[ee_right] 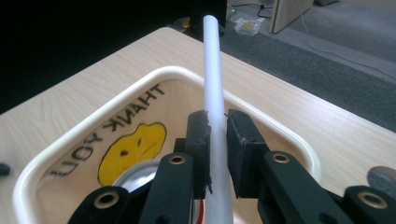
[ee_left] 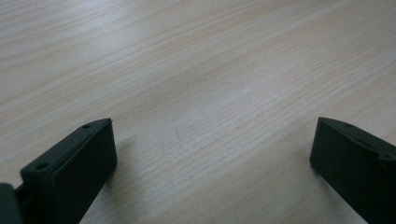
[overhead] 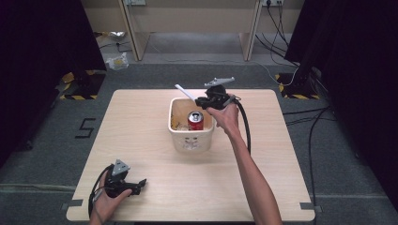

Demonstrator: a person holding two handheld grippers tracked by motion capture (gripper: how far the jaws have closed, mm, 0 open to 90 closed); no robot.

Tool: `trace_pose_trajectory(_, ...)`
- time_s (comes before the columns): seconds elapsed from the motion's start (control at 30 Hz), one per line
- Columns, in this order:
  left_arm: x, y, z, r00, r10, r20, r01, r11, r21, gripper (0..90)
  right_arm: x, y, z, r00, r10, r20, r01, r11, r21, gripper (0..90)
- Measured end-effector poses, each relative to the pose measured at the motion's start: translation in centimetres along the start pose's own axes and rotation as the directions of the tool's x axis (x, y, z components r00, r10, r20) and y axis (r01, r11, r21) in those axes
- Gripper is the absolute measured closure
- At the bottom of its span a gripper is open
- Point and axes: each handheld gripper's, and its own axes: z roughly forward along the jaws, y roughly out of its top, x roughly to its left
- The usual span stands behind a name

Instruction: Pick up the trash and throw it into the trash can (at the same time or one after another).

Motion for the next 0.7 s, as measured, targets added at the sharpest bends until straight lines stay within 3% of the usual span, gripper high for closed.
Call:
trace_pose_trajectory(0.27,0.0,0.0,0.0,1.0000,-0.003,-0.001,0.003,1.0000,-0.002,0.0,1.6,-1.1,-3.0,0.9946,-0.086,-0.057,0.088,0.996,0.025,79.4)
trace_pose_trajectory(0.4,0.0,0.0,0.0,1.0000,-0.003,-0.001,0.003,1.0000,-0.002,0.0,2.5,-1.9,-4.2,0.9898,-0.100,-0.101,0.104,0.994,0.028,79.5)
trace_pose_trajectory(0.7,0.0,0.0,0.0,1.0000,-0.003,-0.001,0.003,1.0000,-0.001,0.0,3.7,-2.7,-5.0,0.9837,-0.145,-0.107,0.154,0.984,0.085,79.4)
